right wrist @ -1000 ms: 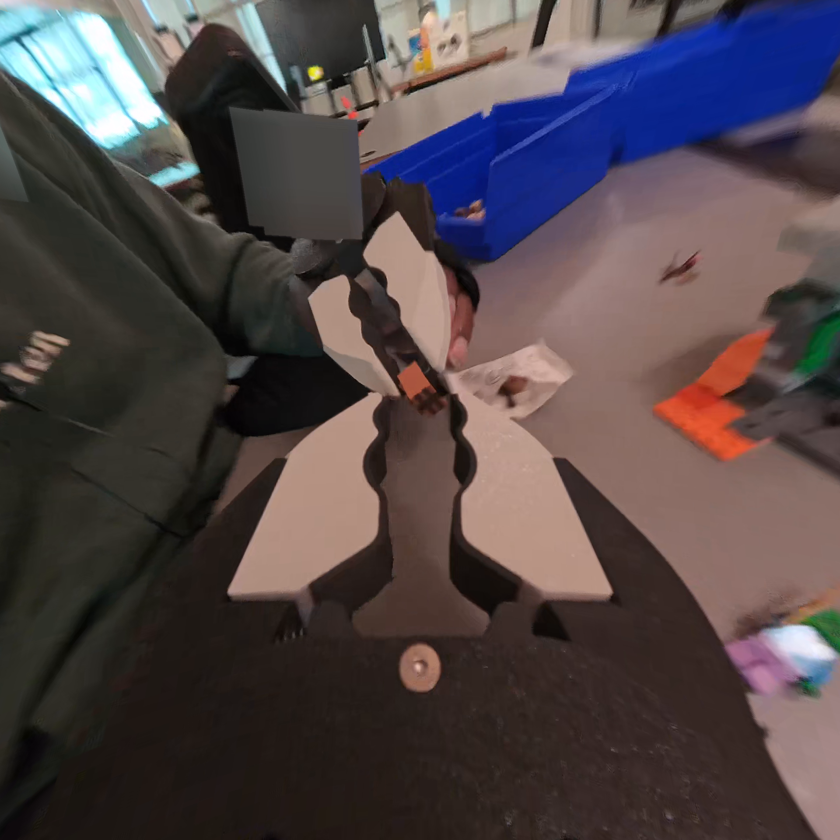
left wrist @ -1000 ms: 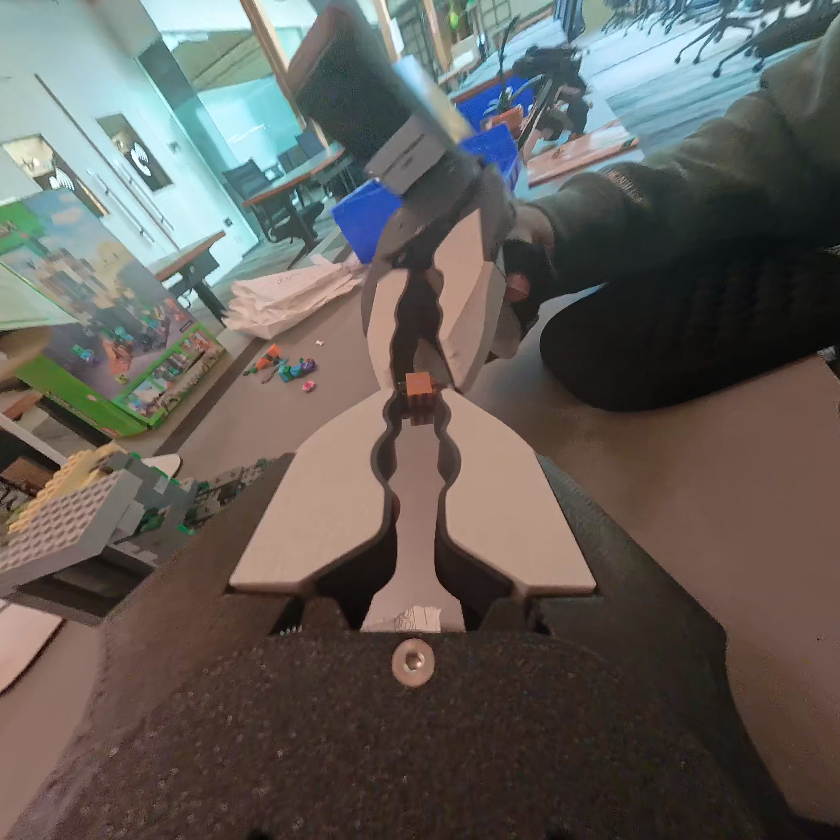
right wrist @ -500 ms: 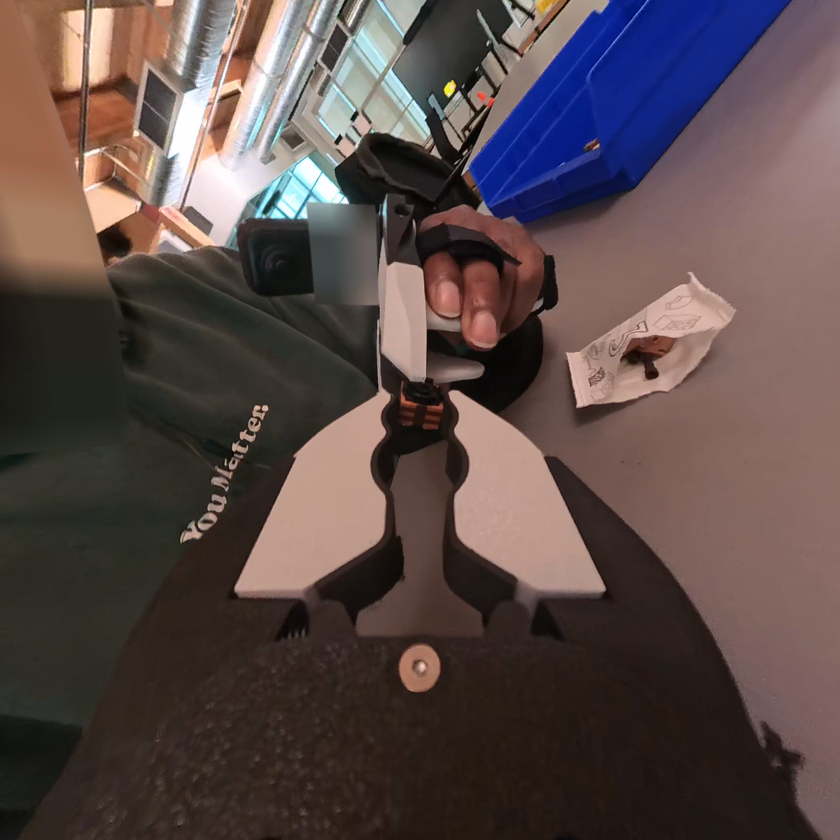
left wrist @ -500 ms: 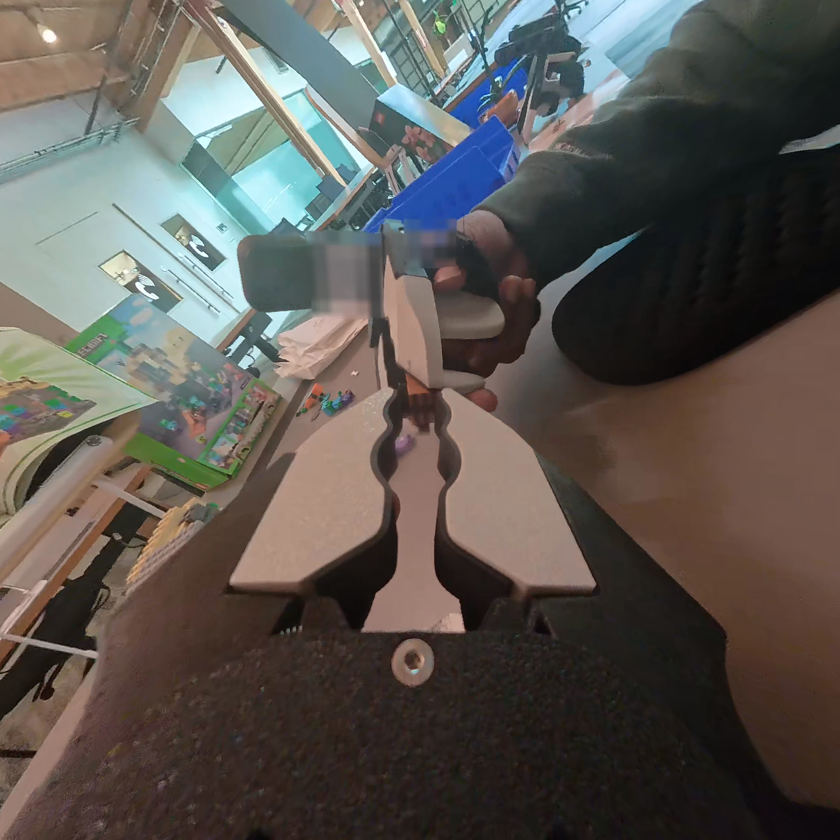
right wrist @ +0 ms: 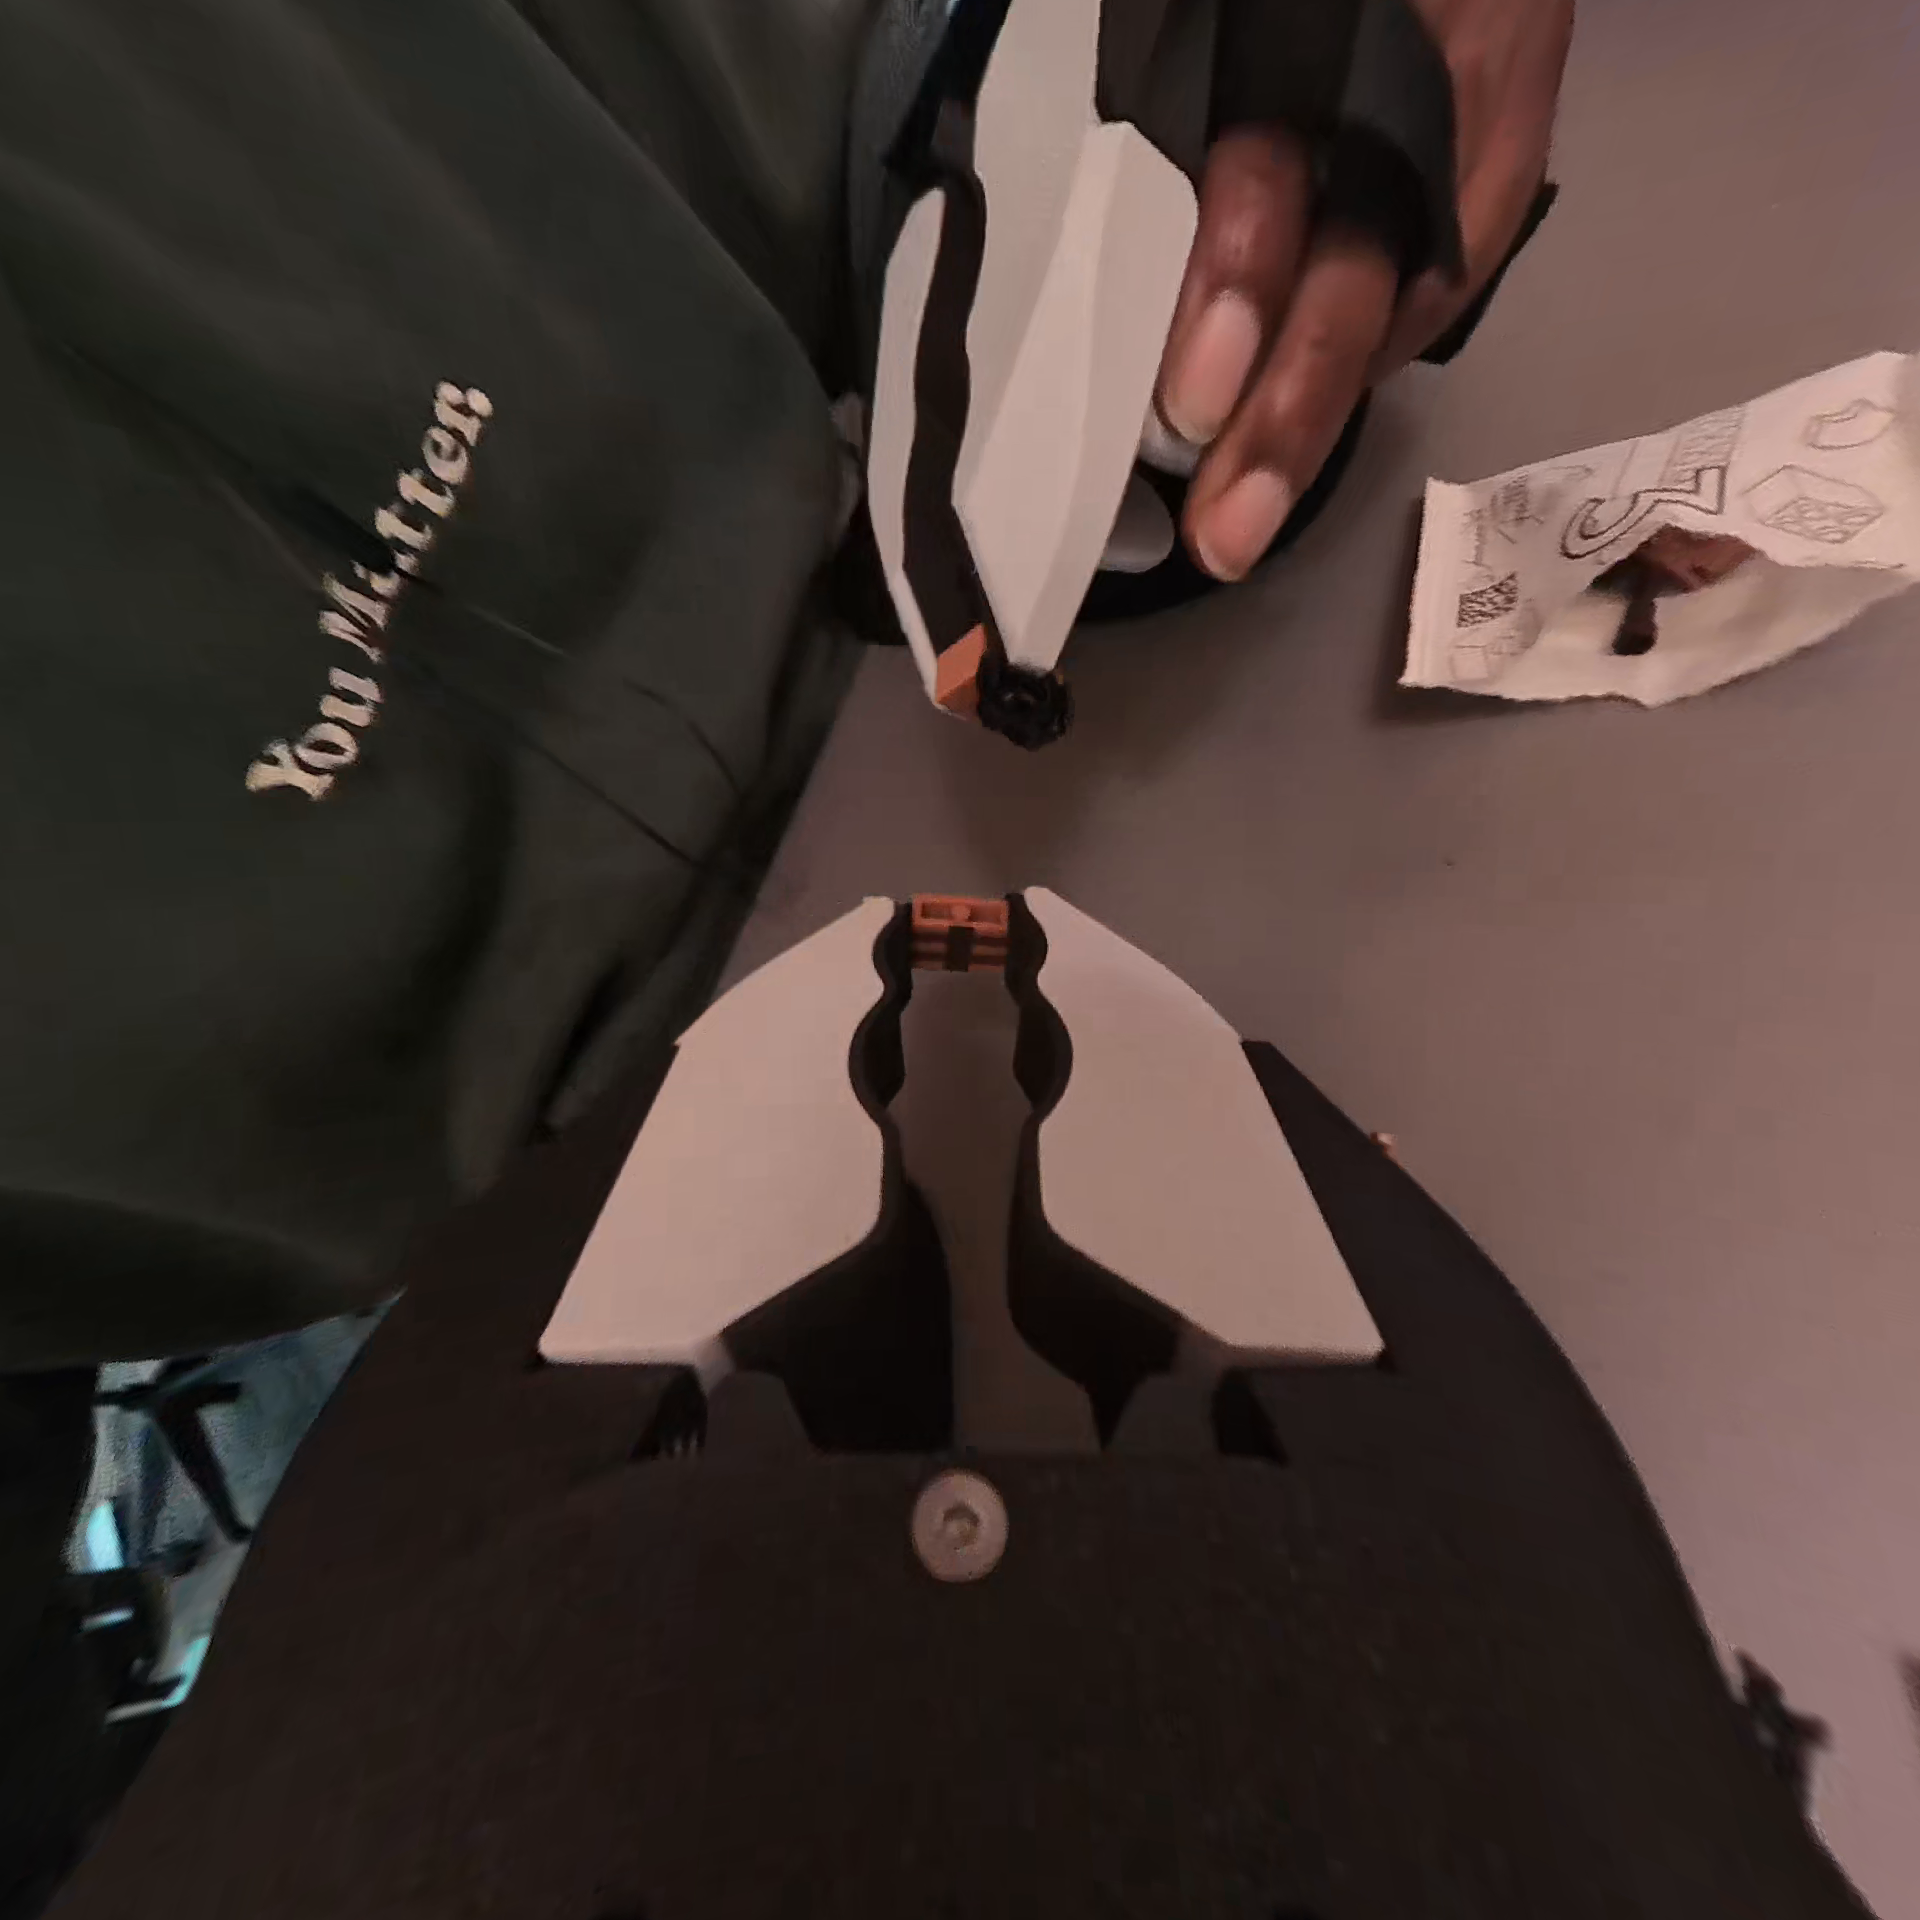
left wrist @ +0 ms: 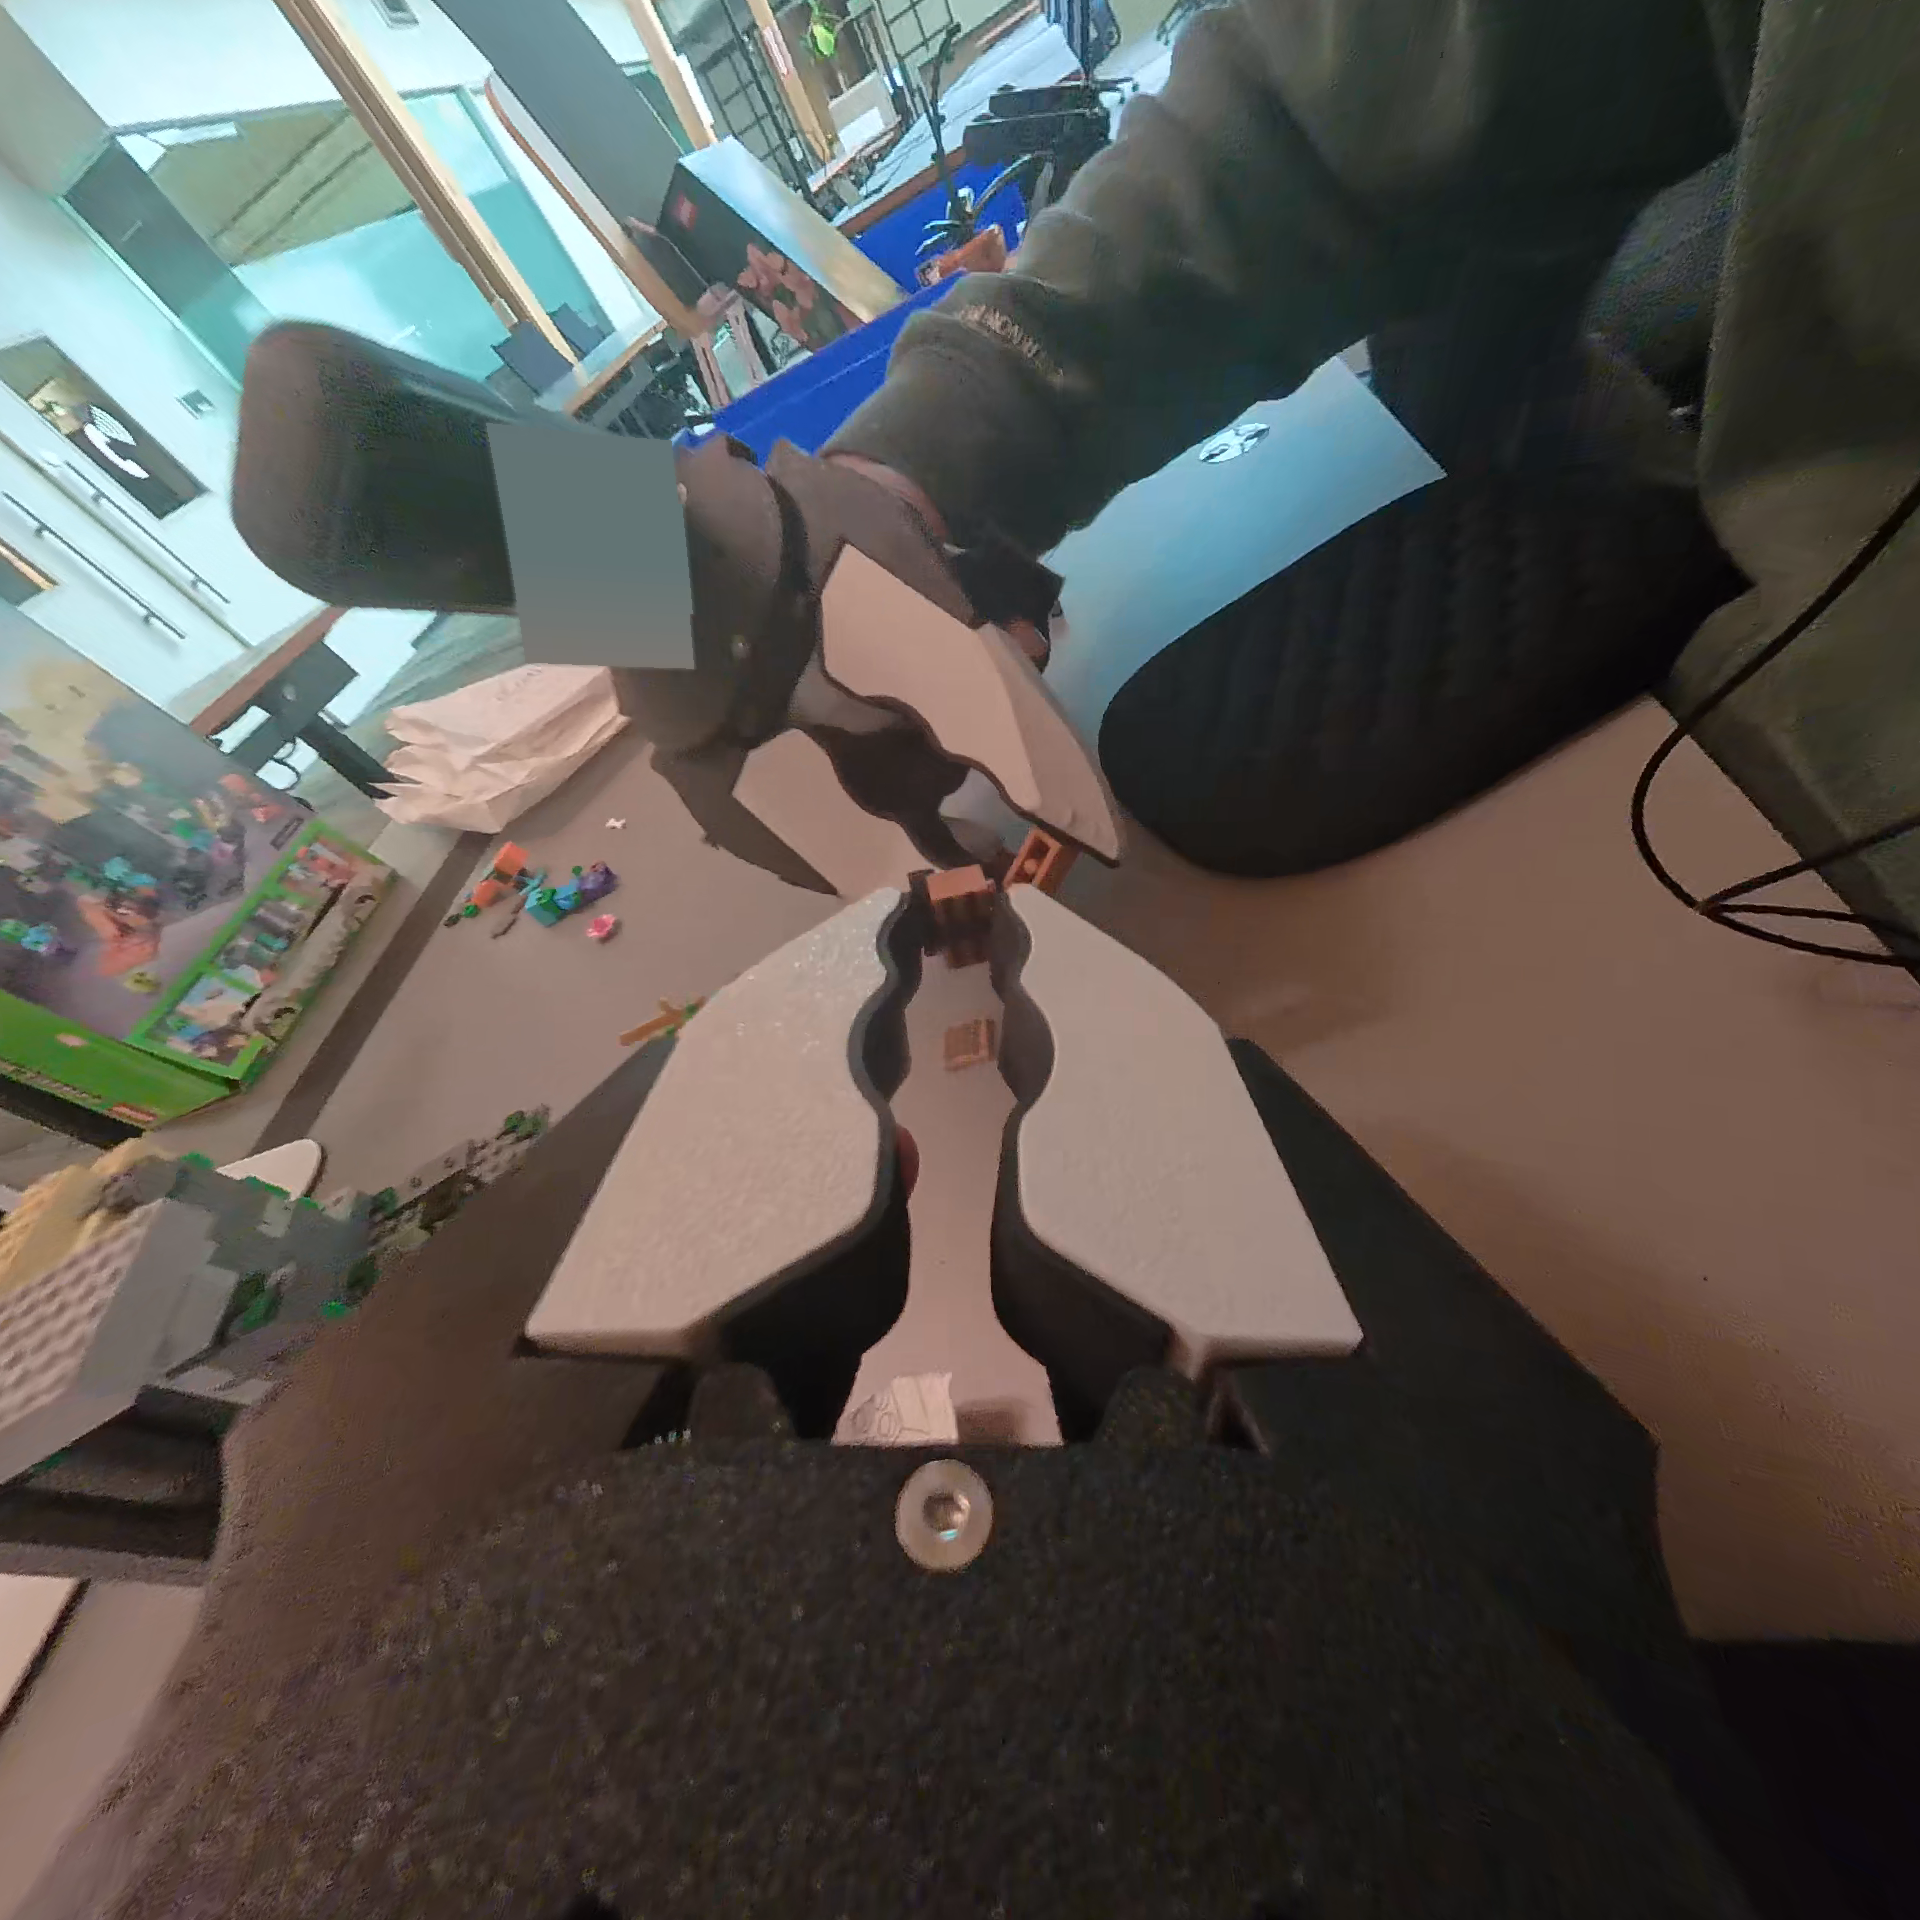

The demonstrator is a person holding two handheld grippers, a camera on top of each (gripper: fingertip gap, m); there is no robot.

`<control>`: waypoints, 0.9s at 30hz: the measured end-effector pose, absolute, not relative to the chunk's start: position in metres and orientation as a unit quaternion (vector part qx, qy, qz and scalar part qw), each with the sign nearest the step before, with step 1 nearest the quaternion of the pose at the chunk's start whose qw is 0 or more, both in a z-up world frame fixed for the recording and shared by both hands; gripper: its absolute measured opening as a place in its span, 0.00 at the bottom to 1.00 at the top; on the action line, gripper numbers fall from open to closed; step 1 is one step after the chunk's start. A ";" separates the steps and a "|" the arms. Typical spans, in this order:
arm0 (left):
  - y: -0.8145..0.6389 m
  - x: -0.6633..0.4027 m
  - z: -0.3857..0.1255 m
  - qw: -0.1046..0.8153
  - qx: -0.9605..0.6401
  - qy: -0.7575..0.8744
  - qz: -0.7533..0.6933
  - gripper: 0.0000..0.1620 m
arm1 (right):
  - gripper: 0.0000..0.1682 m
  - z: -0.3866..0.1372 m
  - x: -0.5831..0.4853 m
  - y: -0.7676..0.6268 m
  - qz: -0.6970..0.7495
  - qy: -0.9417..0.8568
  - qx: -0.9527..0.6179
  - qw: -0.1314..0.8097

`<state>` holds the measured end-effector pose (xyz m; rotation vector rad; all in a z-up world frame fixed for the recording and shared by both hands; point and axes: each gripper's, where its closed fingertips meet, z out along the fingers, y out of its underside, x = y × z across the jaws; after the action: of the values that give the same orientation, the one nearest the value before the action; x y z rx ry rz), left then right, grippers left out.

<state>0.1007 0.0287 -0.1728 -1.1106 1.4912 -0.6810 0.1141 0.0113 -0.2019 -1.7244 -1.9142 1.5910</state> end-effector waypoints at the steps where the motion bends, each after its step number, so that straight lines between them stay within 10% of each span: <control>1: 0.029 0.102 -0.175 0.544 -0.472 0.629 -0.292 0.08 | 0.10 -0.202 0.113 0.014 0.520 -0.632 -0.571 0.066; 27: 0.051 0.102 -0.174 0.606 -0.479 0.602 -0.202 0.08 | 0.18 -0.175 0.080 0.041 0.652 -0.386 -0.629 0.174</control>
<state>0.1023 0.0514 -0.1738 -1.1080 1.3921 -0.4670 0.0798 0.0411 -0.1745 -1.7823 -1.0948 1.8479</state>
